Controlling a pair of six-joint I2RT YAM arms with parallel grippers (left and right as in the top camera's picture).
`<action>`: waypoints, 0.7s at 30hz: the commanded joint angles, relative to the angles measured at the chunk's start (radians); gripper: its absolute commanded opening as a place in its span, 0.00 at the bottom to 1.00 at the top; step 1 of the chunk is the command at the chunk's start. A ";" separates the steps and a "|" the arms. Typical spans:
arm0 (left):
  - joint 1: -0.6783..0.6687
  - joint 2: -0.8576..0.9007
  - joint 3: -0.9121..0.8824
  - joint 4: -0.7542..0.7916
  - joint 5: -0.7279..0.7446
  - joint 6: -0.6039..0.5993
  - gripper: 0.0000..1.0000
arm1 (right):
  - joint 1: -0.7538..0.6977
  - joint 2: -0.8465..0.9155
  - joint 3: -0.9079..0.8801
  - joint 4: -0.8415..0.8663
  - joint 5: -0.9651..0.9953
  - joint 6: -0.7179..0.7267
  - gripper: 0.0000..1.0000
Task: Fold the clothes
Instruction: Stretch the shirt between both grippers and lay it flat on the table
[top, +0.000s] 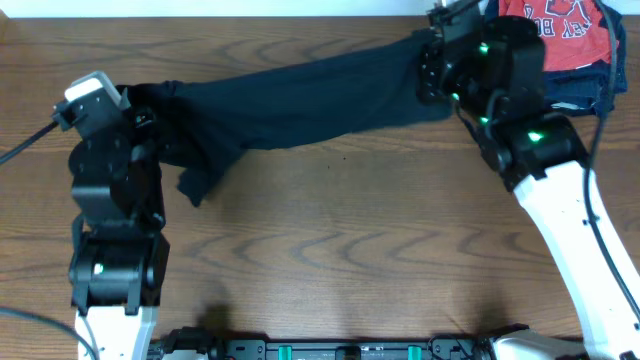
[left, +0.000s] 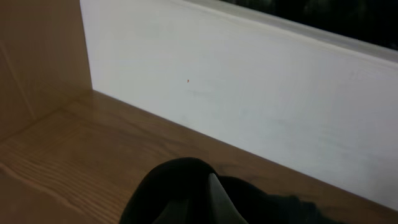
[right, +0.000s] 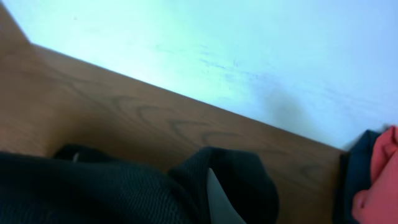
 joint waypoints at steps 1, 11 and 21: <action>0.006 -0.074 0.023 0.002 -0.018 0.046 0.06 | -0.022 -0.070 0.013 -0.024 -0.024 -0.086 0.01; 0.006 -0.355 0.023 0.048 -0.018 0.046 0.06 | -0.061 -0.280 0.013 -0.146 0.002 -0.101 0.01; 0.006 -0.587 0.024 0.043 -0.018 0.051 0.05 | -0.078 -0.497 0.013 -0.298 0.024 -0.074 0.01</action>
